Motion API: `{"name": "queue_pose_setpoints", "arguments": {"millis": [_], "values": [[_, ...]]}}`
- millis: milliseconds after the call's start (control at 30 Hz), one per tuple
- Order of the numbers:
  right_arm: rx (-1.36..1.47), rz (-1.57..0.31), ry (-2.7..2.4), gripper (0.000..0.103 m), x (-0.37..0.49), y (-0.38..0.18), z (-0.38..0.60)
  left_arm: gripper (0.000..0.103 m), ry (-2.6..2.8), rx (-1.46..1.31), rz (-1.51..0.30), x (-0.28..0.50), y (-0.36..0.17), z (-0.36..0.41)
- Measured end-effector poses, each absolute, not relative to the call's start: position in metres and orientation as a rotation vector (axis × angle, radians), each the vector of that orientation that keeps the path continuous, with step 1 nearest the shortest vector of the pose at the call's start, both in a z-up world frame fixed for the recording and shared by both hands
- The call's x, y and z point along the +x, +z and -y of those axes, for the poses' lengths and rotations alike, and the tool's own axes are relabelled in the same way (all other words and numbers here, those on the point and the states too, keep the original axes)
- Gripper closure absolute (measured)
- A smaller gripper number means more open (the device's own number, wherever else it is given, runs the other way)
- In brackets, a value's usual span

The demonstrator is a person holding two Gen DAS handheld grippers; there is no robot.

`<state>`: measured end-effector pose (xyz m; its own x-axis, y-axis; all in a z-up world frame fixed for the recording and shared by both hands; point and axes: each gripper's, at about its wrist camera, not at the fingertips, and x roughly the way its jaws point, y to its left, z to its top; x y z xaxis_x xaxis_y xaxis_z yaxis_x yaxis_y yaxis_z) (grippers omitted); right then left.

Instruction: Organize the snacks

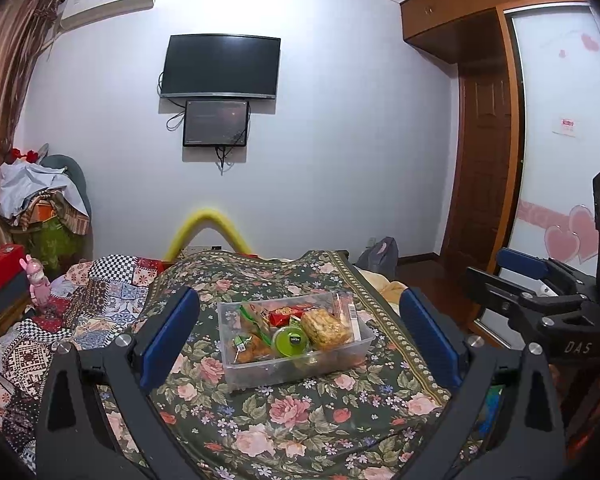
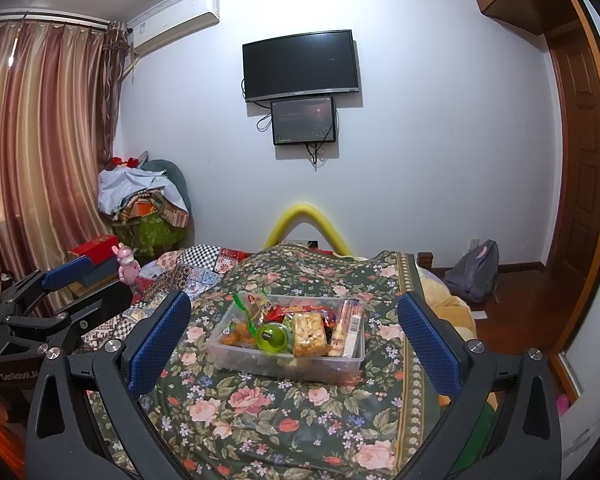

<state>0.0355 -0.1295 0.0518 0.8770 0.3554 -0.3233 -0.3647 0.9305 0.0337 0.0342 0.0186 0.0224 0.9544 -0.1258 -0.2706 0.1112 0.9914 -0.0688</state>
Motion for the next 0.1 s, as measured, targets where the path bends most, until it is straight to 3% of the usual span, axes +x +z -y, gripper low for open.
{"name": "queue_pose_setpoints", "arguments": {"millis": [100], "values": [[-0.028, -0.333, 0.378, 0.0, 0.0362, 0.0512, 0.1287, 0.002, -0.12, -0.055, -0.284, 0.0356, 0.0213, -0.0185]]}}
